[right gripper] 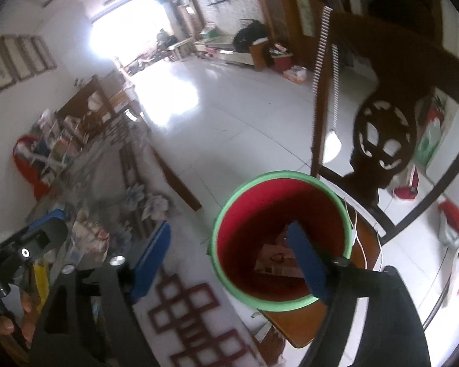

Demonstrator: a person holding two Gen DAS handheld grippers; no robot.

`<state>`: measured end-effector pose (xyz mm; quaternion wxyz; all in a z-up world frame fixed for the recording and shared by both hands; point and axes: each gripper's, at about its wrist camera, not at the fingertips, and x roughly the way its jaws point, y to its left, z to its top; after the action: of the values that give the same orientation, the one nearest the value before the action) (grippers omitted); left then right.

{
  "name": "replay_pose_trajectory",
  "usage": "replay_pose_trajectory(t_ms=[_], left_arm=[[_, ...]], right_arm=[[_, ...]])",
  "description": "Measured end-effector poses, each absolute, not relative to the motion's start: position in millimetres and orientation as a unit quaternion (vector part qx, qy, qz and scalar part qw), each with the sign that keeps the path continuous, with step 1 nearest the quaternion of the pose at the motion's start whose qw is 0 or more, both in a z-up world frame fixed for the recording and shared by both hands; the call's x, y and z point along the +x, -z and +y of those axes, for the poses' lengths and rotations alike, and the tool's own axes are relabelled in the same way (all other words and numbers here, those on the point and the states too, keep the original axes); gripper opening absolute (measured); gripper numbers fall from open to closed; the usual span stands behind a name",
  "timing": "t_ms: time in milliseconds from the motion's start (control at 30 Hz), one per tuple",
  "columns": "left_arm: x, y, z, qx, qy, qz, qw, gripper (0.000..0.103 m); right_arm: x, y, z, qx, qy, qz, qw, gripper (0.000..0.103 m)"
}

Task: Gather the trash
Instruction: 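Open both grippers over the red bucket to drop the trash, then grasp the clear water bottle with the right gripper while the left grasps yellow packaging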

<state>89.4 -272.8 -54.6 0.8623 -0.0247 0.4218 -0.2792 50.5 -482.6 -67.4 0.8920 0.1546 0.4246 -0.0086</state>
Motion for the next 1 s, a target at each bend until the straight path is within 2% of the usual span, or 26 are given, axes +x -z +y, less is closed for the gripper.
replay_pose_trajectory(t_ms=[33,100,167,267,467,600,900,1000], left_arm=[[85.1,52.1,-260.3,-0.025,0.268,0.419,0.867,0.091],[79.1,48.7,-239.3,-0.027,0.248,0.414,0.875,0.092],[73.7,45.6,-210.8,-0.033,0.219,0.411,0.884,0.093],[67.5,45.4,-160.9,-0.051,0.163,0.414,0.894,0.093],[55.8,65.5,-51.5,-0.089,0.014,0.443,0.892,0.094],[55.9,98.9,2.7,-0.08,-0.078,0.504,0.857,0.094],[65.7,147.6,24.1,-0.09,-0.063,0.567,0.816,0.094],[68.7,160.6,28.2,-0.092,-0.061,0.579,0.808,0.098]], right_arm=[[50.8,64.8,-468.6,0.139,0.001,0.425,0.894,0.081],[51.9,62.1,-444.5,0.111,-0.012,0.429,0.897,0.092],[52.4,57.9,-418.5,0.079,-0.03,0.428,0.9,0.096],[53.9,54.0,-380.8,0.037,-0.06,0.429,0.9,0.095],[53.1,60.8,-332.3,0.024,-0.112,0.443,0.889,0.095],[49.3,65.1,-307.6,0.023,-0.127,0.449,0.884,0.095],[44.9,65.8,-285.8,0.034,-0.128,0.452,0.882,0.095],[43.9,65.8,-282.5,0.036,-0.124,0.451,0.883,0.095]])
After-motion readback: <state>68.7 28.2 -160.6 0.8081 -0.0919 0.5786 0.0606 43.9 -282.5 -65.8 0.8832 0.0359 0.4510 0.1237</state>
